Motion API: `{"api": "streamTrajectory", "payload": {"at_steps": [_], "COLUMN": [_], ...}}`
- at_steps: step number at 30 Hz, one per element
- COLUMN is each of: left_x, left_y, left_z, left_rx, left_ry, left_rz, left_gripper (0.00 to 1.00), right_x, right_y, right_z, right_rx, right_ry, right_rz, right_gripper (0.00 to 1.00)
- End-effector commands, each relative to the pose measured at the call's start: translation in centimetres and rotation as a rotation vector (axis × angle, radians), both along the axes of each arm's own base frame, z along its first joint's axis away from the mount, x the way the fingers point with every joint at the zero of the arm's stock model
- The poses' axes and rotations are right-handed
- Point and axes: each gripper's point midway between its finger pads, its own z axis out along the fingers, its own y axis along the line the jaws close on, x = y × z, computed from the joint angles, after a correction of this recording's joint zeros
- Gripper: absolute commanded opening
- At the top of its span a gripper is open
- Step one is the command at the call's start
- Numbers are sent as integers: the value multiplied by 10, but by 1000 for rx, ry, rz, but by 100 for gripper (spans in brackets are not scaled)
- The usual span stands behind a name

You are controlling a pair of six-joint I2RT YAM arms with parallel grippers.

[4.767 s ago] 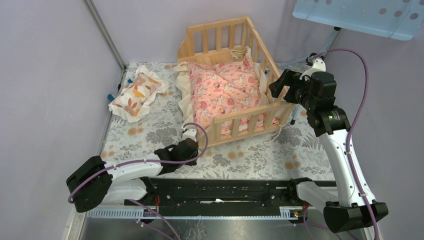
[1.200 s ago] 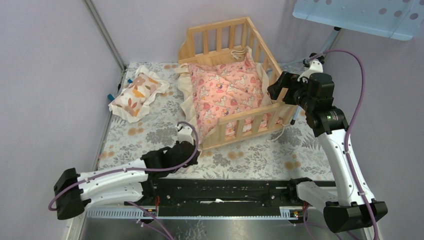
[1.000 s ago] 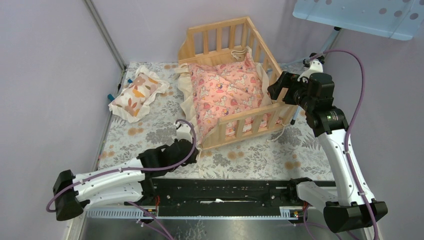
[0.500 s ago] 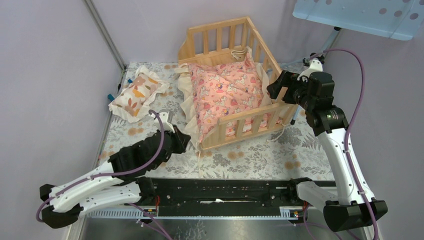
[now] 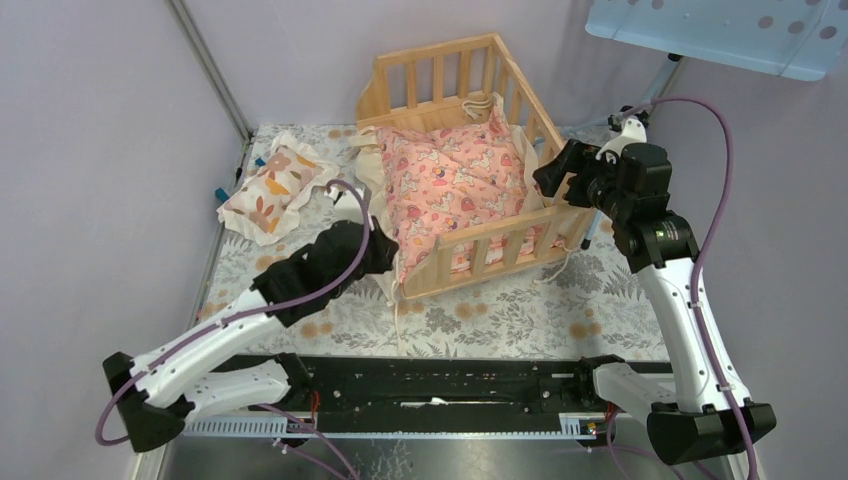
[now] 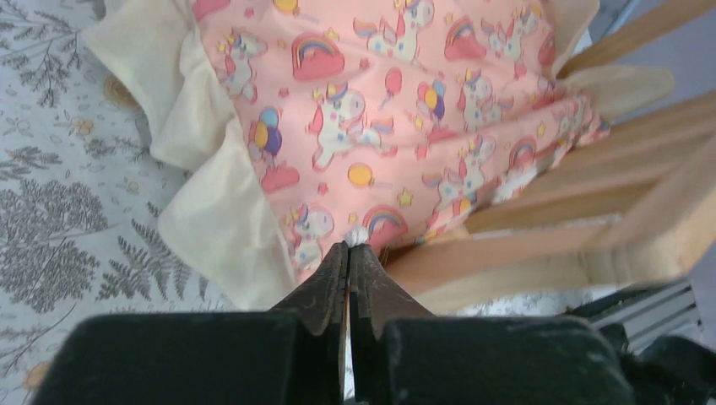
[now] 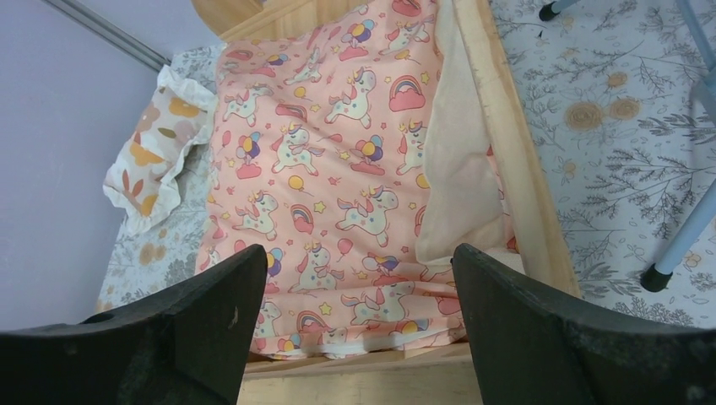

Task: Set up the pet bed
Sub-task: Cross the ropes on the bed frame.

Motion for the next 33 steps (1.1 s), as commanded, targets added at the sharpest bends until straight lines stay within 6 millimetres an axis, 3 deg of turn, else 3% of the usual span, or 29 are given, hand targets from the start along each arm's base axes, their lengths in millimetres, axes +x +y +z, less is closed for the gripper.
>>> {"api": "streamTrajectory", "payload": {"at_steps": [1,7,14,17,21,25,28,33], "left_x": [33,62,65,61,58,46,45,33], "left_y": [-26,-58,-99,-120,-136,-149,-155,-170], "left_z": [45,55,45,37,23,15,1,-1], "left_rx": [-133,-168,-209,-202,-192,-233,-230,-251], "left_ry": [-46,-37,41,91,151,190,222,264], "left_rz": [-15,-75,-208,-302,-375,-463,-485,-602], "left_gripper": [0,0,0,0,0,0,0,0], "right_x": [-14,-34,-61,-76,-108,-125,-131,-142], "right_y": [7,12,2,24,54,55,56,56], "right_z": [28,34,59,60,49,40,23,-5], "right_rx": [48,57,61,99,177,225,226,223], "right_ry": [-78,-126,-307,-292,-263,-290,-235,-215], "right_rz": [35,92,66,208,430,440,449,463], "right_gripper": [85,87,86,82,70,64,58,53]}}
